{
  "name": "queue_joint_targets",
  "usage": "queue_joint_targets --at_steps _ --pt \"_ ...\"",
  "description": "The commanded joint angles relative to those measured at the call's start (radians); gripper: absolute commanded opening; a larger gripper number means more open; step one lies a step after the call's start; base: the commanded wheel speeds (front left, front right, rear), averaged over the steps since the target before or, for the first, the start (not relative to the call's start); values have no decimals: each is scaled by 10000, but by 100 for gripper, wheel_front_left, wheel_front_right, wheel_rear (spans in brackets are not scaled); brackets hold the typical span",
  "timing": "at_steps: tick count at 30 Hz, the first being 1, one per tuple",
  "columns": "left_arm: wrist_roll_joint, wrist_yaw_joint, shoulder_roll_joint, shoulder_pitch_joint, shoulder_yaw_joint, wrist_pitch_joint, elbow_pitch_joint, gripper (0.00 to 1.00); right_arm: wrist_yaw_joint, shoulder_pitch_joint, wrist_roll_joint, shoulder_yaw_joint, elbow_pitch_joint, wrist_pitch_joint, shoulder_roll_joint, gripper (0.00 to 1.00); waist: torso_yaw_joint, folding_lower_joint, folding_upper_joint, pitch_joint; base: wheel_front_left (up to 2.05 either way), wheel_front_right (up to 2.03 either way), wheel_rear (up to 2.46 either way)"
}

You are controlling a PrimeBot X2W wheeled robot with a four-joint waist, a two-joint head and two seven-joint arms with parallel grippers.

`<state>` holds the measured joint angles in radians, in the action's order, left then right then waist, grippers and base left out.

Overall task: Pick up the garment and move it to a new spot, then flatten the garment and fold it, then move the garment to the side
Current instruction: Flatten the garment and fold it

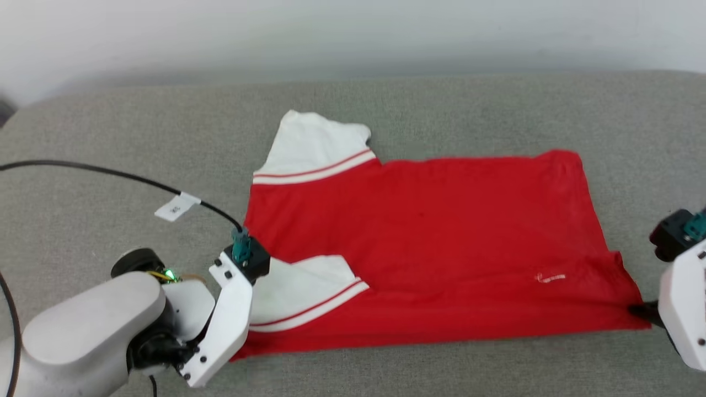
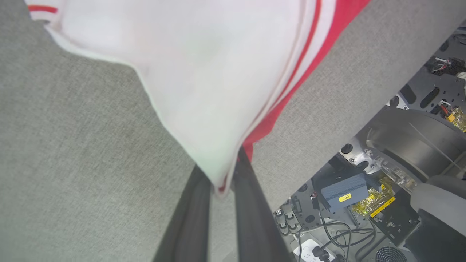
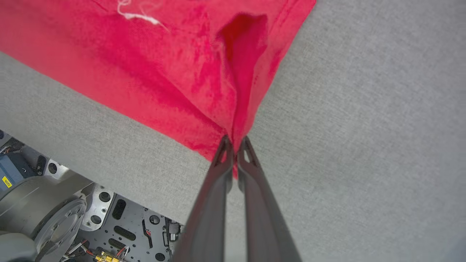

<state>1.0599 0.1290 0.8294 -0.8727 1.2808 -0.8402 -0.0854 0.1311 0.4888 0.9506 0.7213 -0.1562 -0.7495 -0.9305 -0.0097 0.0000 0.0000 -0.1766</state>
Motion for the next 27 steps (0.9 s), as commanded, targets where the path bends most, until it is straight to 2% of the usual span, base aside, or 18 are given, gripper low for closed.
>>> queue_joint_targets --at_steps 1,7,12,13,14,15,20,24,27 --pt "72 2 87 249 -3 31 107 0 -8 -269 121 -9 153 63 -243 0 -24 0 0 254 0 0 0" --pt "123 -28 319 900 -1 -113 459 0 -9 -1123 362 -79 655 179 -908 0 -31 0 0 375 0 0 0" --pt "-18 -101 179 1319 -1 -68 360 0 -9 -1599 192 -24 412 143 -684 0 -46 0 0 172 0 0 0" --pt "-48 -122 127 1344 -3 -4 286 31 -9 -1624 123 -31 312 186 -588 0 -43 0 0 141 0 0 0" --pt "-120 -128 80 1339 -29 126 243 100 -9 -1646 69 -60 223 239 -489 45 -36 0 0 115 0 0 0" --pt "-149 -144 37 1343 -36 199 159 100 -9 -1637 -10 -118 133 346 -387 100 -26 0 0 104 0 0 0" --pt "-223 -171 107 1083 -383 764 77 100 -8 -1489 -488 -631 -115 1301 25 100 -6 0 0 268 0 0 0" --pt "-429 -306 199 755 -912 1593 230 100 -8 -1434 -1244 -1299 -187 2739 325 100 19 0 0 468 0 0 0" --pt "-948 -400 191 388 -1264 2397 195 100 -8 -1361 -1897 -2173 -162 4130 820 100 -29 0 0 505 0 0 0"
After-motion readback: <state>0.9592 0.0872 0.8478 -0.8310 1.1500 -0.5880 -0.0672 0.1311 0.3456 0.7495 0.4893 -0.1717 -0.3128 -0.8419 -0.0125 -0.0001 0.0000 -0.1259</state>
